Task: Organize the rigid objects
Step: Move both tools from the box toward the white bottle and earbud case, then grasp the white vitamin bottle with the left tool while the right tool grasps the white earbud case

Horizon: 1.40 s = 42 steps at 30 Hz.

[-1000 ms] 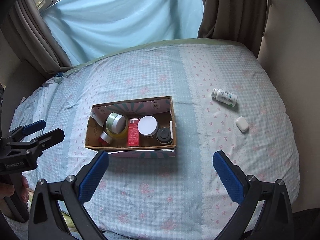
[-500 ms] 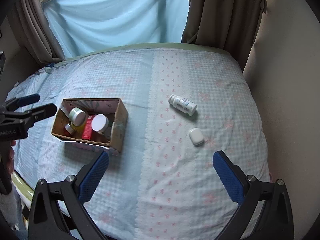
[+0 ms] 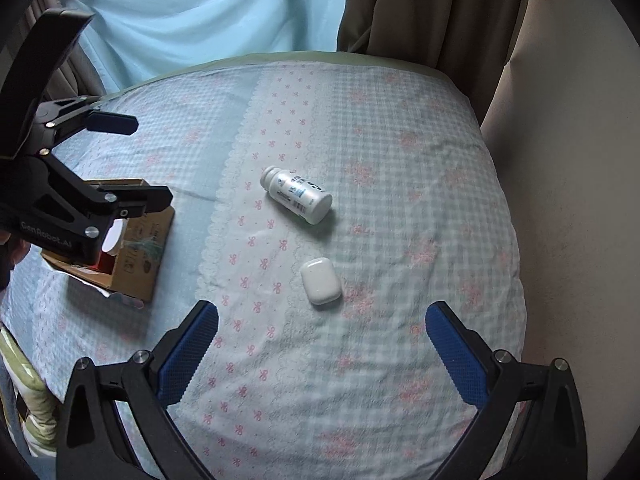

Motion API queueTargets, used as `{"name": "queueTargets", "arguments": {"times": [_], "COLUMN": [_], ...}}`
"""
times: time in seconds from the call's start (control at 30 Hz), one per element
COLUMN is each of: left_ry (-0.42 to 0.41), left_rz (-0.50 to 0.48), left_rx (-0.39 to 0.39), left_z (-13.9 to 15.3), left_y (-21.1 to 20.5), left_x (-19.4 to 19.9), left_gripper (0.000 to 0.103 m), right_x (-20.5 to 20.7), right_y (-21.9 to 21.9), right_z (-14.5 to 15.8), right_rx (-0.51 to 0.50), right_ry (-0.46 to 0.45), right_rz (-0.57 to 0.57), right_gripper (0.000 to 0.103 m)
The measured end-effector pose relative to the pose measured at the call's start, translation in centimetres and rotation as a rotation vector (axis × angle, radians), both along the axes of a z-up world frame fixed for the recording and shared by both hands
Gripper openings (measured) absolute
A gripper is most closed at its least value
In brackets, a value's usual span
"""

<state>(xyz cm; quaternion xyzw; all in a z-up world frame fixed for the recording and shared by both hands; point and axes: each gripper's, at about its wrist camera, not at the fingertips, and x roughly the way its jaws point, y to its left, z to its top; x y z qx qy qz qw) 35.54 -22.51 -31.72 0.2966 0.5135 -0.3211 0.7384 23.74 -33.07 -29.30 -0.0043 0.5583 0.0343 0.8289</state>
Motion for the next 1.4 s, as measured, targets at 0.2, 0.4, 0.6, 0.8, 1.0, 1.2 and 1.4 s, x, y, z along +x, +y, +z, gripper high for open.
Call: {"name": "queueTargets", "arguments": {"times": [0.2, 0.4, 0.6, 0.8, 1.0, 1.2, 1.4], "left_ry": [0.002, 0.024, 0.044, 0.116, 0.119, 0.103, 0.079], "left_rz": [-0.329, -0.597, -0.785, -0.863, -0.866, -0.857, -0.808], "left_rx": [0.112, 0.236, 0.307, 0.335, 0.358, 0.358, 0.347], "left_z": [-6.5, -13.1, -17.2, -18.8, -18.6, -18.4, -17.6], "left_y": [-5.1, -7.5, -9.0, -9.2, -9.7, -9.9, -10.0], "left_x": [3.1, 4.7, 4.4, 4.8, 4.4, 3.7, 3.4], "left_gripper": [0.102, 0.096, 0.087, 0.074, 0.054, 0.053, 0.053], "right_x": [2.3, 3.6, 4.5, 5.5, 5.8, 6.1, 5.7], "right_y": [-1.2, -0.4, 0.9, 2.3, 2.5, 2.4, 1.8], "right_z": [-5.9, -12.0, -16.5, -18.6, -18.6, -18.7, -17.8], "right_rx": [-0.015, -0.036, -0.046, -0.054, -0.065, -0.056, -0.069], "right_ry": [0.037, 0.04, 0.055, 0.06, 0.05, 0.052, 0.034], "right_rz": [-0.011, 0.052, 0.112, 0.123, 0.118, 0.106, 0.09], "right_gripper": [0.103, 0.093, 0.08, 0.066, 0.045, 0.045, 0.044]}}
